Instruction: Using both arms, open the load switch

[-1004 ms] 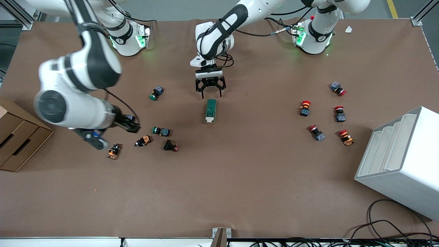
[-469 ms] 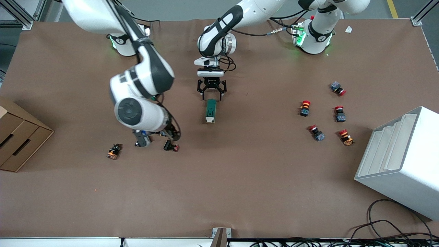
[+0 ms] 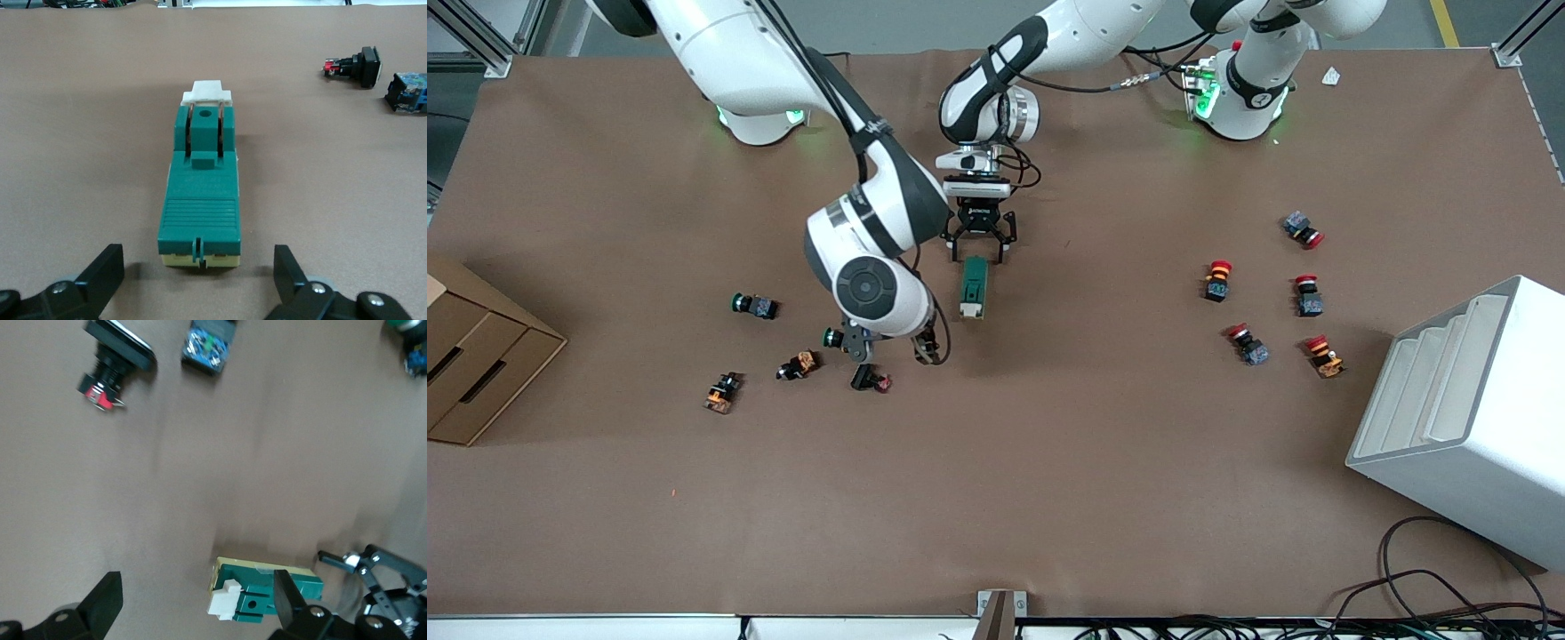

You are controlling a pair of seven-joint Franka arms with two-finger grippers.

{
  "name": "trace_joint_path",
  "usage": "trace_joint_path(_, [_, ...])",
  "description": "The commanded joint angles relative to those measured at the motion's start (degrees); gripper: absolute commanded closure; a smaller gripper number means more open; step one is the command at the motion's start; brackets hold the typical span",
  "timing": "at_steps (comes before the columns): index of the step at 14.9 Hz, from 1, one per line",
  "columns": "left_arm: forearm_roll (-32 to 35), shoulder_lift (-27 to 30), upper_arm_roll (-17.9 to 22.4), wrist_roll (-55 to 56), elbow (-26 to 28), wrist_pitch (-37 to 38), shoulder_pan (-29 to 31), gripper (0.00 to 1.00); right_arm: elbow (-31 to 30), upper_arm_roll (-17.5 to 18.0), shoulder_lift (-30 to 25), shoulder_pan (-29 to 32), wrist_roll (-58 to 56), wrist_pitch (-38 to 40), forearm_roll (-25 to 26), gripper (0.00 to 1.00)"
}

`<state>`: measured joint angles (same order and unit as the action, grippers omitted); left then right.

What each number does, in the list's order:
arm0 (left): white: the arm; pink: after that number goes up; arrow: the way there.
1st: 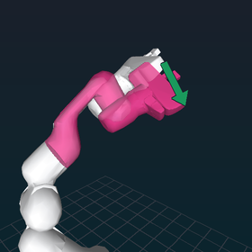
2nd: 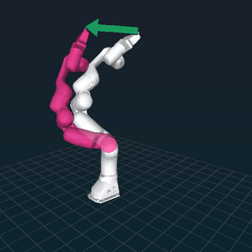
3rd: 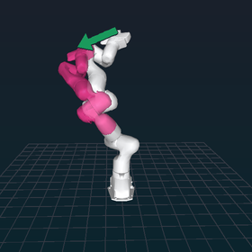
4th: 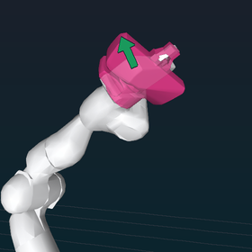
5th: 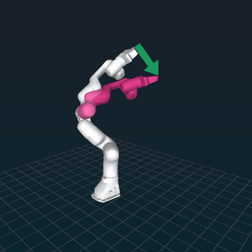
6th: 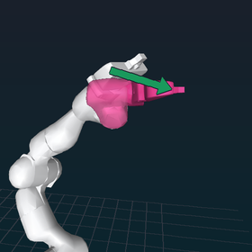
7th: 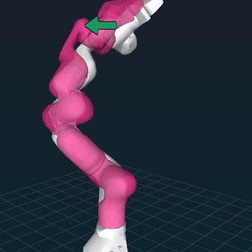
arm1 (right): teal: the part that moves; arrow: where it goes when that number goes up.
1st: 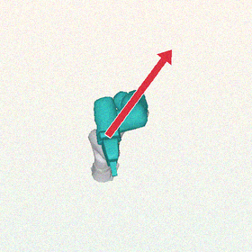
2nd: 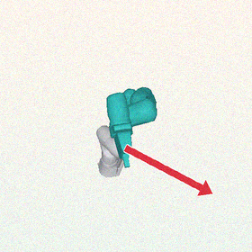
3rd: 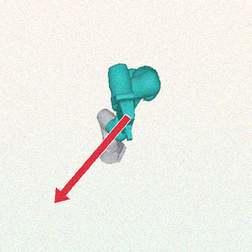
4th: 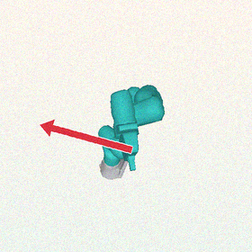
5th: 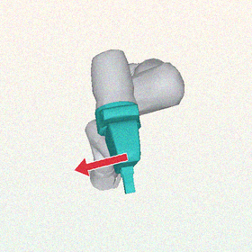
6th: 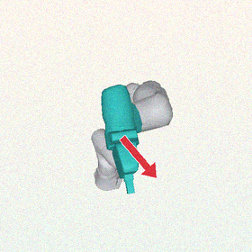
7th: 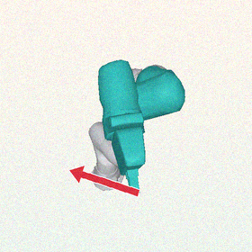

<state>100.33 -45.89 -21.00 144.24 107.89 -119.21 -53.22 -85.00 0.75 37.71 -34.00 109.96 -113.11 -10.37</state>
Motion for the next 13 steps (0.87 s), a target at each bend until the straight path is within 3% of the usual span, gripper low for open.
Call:
trace_joint_path(1, [0.7, -3.2, 0.3, 2.4, -0.7, -1.5, -0.4, 0.01, 1.3, -0.6, 2.9, -1.8, 5.3, -1.9, -1.1, 0.00])
trace_joint_path(13, [0.6, -3.9, 0.2, 2.4, -0.7, -0.3, -0.5, 0.01, 1.2, -0.4, 6.3, -5.5, 9.9, -3.9, -5.2, 0.00])
